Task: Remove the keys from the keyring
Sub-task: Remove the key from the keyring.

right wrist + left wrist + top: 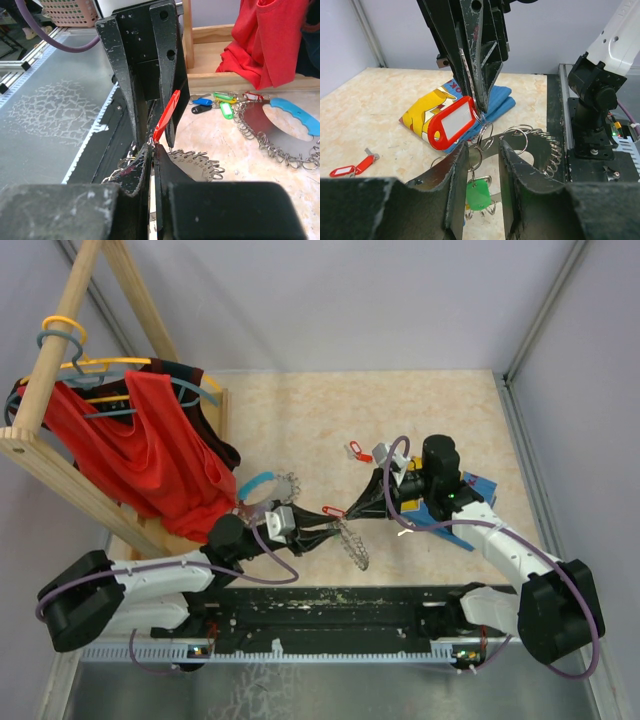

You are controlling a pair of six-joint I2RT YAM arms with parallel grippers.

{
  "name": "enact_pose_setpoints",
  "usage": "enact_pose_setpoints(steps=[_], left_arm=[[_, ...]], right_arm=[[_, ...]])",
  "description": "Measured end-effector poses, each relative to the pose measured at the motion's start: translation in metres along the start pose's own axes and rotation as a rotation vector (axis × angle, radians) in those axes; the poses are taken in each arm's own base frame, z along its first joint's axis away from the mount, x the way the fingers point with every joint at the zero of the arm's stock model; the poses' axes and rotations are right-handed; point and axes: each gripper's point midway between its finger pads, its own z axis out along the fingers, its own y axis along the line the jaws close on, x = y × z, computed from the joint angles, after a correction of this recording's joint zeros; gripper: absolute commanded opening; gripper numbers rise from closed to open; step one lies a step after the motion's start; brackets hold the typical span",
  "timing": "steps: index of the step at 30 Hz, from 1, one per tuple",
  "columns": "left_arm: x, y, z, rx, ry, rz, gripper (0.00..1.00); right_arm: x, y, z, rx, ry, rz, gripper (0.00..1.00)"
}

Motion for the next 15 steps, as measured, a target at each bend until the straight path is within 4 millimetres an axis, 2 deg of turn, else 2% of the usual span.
enact_pose_setpoints(steps=[9,15], left_arm=[[-0.0007,-0.0023,0.0048,0.023,0.004,-0.005,0.31],[0.0039,-0.0047,0.0059,0.034,0.015,-0.028,0.25]], right_arm=[[0.0000,0.0001,0.0000,0.000,0.000,0.000,0.00],[0.0000,0.0002,0.0000,-0.001,0.000,0.000,0.00]])
